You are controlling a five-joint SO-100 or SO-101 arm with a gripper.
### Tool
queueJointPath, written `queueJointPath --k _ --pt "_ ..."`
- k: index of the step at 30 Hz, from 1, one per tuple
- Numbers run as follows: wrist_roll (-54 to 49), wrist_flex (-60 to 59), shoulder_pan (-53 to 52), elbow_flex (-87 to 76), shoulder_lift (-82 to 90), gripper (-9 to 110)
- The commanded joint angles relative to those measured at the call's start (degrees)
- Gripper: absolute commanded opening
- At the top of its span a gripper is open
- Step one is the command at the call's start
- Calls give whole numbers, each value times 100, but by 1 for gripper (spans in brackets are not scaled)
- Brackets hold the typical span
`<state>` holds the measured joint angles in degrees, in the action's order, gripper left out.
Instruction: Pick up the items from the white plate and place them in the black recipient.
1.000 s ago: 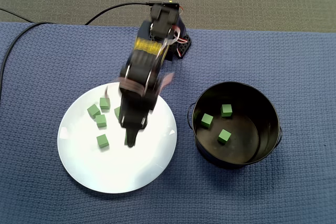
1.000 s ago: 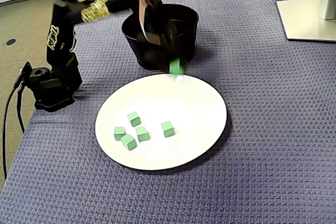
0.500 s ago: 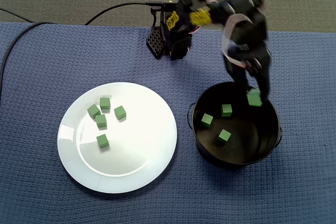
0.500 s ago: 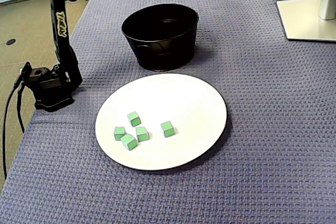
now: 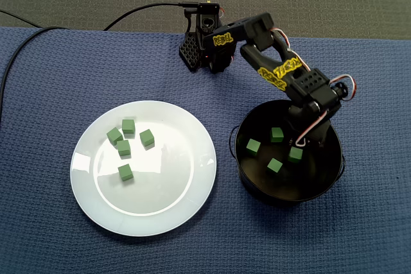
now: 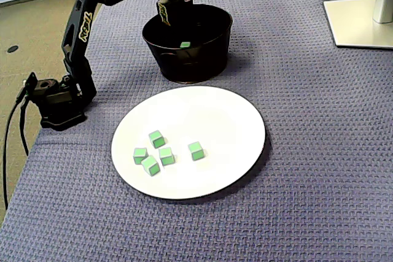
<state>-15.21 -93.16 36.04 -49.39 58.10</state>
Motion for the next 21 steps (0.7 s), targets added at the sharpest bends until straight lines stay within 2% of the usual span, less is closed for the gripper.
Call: queueJointPath --k 1,4,8,11,14,18,21 --pt "-229 -229 -545 -246 1898 66" --pt "-475 -747 -1529 -79 3050 66" --pt "-756 -932 -3568 -272 4131 69" --pt "-1090 -202 -5256 -1433 4755 68" --pt "-1424 686 -6504 -2909 5133 65" --pt "-1978 1661 -7550 -4588 5238 63" --pt "-2153 1978 -8147 -5221 5273 61"
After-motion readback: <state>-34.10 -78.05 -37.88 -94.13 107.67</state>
